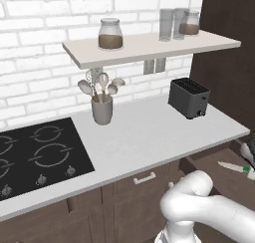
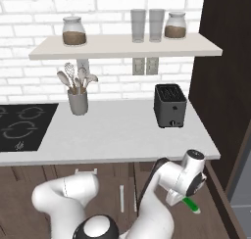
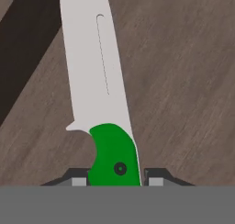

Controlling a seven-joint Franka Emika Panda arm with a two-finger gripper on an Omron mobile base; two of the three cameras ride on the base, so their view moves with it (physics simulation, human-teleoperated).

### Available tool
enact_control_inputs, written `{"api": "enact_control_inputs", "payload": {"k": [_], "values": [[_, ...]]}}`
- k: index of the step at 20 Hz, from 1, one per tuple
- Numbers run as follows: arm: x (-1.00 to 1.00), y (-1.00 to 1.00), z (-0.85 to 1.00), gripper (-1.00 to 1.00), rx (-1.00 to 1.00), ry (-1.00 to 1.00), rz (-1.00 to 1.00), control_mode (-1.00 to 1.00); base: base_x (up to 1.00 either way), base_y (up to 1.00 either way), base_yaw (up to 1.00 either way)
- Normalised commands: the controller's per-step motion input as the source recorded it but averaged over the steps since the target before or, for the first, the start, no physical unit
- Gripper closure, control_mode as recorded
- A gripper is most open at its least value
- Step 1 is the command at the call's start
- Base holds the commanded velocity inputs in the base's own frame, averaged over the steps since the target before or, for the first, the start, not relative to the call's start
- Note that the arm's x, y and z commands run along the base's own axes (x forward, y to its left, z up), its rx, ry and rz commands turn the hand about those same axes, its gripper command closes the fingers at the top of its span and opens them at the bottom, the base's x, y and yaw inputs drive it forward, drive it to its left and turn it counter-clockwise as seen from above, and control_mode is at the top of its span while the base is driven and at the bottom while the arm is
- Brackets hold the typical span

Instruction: Pick up the knife from the drawer and place it on the cutting board. Then place the meat from the plate to the cutting board.

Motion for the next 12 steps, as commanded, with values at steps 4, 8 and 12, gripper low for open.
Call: {"api": "enact_control_inputs", "payload": {"k": [4, 8, 12], "values": [[-0.54, 0.00, 1.00, 1.00, 0.00, -0.17, -0.02, -1.00, 0.00, 0.00, 0.00], [-0.12, 0.28, 1.00, 1.00, 0.00, -0.24, 0.00, -1.00, 0.00, 0.00, 0.00], [0.41, 0.93, 0.90, 1.00, 0.00, -0.25, 0.00, -1.00, 0.00, 0.00, 0.00]]}}
